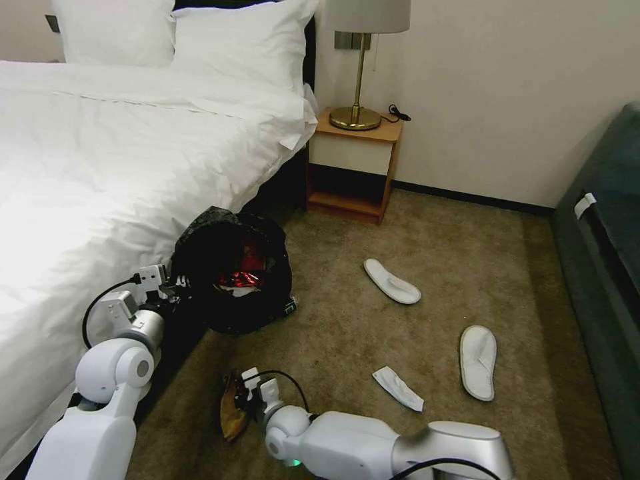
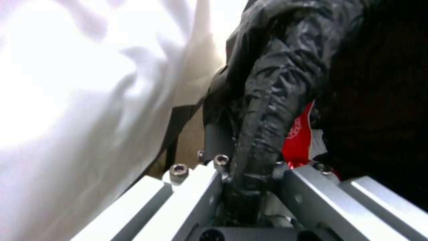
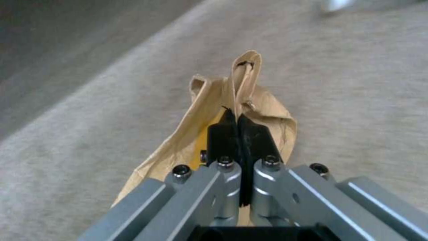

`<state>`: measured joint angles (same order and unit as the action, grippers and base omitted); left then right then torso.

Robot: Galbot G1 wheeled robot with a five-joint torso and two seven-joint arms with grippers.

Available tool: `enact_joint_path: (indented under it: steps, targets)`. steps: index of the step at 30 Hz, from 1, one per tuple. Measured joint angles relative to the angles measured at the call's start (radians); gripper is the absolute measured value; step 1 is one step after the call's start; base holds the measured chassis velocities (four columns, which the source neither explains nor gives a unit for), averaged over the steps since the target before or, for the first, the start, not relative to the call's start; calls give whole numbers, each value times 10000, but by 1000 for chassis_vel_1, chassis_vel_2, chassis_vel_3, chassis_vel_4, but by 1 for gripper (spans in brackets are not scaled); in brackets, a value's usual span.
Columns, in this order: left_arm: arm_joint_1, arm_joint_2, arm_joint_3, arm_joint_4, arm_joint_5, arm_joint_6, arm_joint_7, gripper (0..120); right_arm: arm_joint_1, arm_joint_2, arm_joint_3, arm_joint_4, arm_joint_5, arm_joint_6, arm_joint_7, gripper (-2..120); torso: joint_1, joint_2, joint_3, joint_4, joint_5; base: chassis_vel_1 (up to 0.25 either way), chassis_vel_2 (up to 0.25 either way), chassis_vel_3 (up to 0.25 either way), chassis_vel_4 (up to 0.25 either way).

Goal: Pick up the trash bin, then pick up the garbage on the floor and place it into the trash bin.

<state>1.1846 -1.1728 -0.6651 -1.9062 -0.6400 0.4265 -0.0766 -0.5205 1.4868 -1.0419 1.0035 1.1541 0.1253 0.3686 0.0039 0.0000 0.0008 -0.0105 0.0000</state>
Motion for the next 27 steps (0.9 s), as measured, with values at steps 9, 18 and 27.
enact_joint_path:
  steps: [9,18,27]
  targets:
    - [26,50,-166,187,-4,-29,-4,0,-9,-3224,315,3664,89,1,610,0,0,1,0,8,7,0,0,0,0]
    - [-9,51,-167,291,81,-17,-68,0,-1800,-6171,2948,5180,-989,-8,478,0,0,1,0,6,6,0,0,0,0]
    - [96,-70,376,397,98,123,-216,0,-4955,-6900,8502,6739,-2657,-121,-241,0,-1,0,-2,5,3,0,0,0,0]
